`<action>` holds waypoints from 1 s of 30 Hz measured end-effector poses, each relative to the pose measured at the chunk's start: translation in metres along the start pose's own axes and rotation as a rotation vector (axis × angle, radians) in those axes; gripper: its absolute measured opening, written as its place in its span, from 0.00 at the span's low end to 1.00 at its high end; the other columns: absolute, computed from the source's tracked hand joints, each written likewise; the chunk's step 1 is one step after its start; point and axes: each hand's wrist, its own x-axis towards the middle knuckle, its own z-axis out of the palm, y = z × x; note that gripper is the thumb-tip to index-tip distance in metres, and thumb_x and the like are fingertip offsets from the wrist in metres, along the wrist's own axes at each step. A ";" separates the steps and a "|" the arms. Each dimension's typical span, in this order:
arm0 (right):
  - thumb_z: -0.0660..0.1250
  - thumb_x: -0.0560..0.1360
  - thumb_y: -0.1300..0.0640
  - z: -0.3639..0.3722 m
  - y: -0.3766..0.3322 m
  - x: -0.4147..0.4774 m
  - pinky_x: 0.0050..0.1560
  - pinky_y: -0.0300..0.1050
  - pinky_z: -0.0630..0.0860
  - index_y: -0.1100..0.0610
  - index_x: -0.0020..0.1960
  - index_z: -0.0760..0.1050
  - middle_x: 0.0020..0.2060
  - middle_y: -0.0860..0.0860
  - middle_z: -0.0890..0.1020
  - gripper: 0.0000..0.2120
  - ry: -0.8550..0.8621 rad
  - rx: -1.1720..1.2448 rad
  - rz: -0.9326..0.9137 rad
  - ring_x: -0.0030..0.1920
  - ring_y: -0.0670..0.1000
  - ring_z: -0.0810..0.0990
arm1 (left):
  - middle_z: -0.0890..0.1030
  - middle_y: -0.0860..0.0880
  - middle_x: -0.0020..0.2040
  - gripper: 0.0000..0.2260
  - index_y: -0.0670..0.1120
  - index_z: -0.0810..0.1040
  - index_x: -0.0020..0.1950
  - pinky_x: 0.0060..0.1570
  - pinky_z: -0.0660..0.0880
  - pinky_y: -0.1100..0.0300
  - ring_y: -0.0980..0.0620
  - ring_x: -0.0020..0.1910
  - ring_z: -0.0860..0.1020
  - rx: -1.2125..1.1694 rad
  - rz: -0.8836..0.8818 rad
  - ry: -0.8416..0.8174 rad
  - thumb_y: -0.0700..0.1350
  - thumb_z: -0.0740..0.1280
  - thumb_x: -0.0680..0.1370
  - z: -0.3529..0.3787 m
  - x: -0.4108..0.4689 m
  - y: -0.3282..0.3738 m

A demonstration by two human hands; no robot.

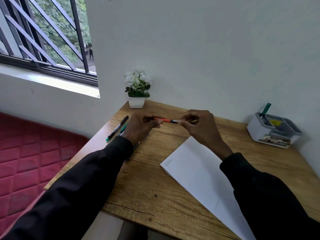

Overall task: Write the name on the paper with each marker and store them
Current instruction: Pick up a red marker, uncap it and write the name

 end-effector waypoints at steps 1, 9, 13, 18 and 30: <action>0.80 0.73 0.58 -0.004 0.001 -0.003 0.42 0.34 0.79 0.54 0.45 0.87 0.38 0.43 0.87 0.03 0.044 0.010 0.012 0.38 0.43 0.85 | 0.86 0.48 0.47 0.11 0.46 0.83 0.58 0.52 0.81 0.49 0.49 0.44 0.85 -0.033 0.003 0.015 0.41 0.71 0.76 0.002 0.000 0.002; 0.77 0.71 0.53 -0.021 -0.004 -0.029 0.40 0.46 0.78 0.64 0.47 0.85 0.37 0.59 0.82 0.14 -0.053 0.977 0.429 0.34 0.52 0.81 | 0.86 0.44 0.45 0.10 0.39 0.82 0.57 0.45 0.81 0.60 0.48 0.42 0.85 -0.250 0.004 0.010 0.40 0.71 0.76 0.028 -0.014 0.019; 0.73 0.73 0.50 -0.012 -0.013 -0.035 0.36 0.42 0.80 0.68 0.51 0.82 0.39 0.62 0.84 0.19 -0.121 1.048 0.515 0.34 0.53 0.83 | 0.86 0.47 0.46 0.10 0.40 0.83 0.56 0.46 0.81 0.60 0.48 0.44 0.85 -0.228 0.039 -0.040 0.39 0.72 0.75 0.037 -0.019 0.030; 0.68 0.81 0.58 -0.019 -0.013 -0.039 0.39 0.41 0.82 0.72 0.55 0.81 0.46 0.66 0.85 0.15 -0.171 0.965 0.449 0.39 0.53 0.86 | 0.85 0.54 0.42 0.09 0.42 0.83 0.53 0.41 0.78 0.68 0.57 0.40 0.84 -0.117 0.124 -0.064 0.37 0.73 0.74 0.036 -0.020 0.039; 0.59 0.84 0.57 -0.036 -0.005 -0.044 0.45 0.47 0.84 0.71 0.59 0.81 0.48 0.68 0.86 0.19 -0.222 0.911 0.372 0.43 0.59 0.87 | 0.85 0.52 0.39 0.07 0.39 0.84 0.51 0.39 0.79 0.66 0.53 0.38 0.84 -0.018 0.160 -0.187 0.40 0.71 0.75 0.033 -0.007 0.036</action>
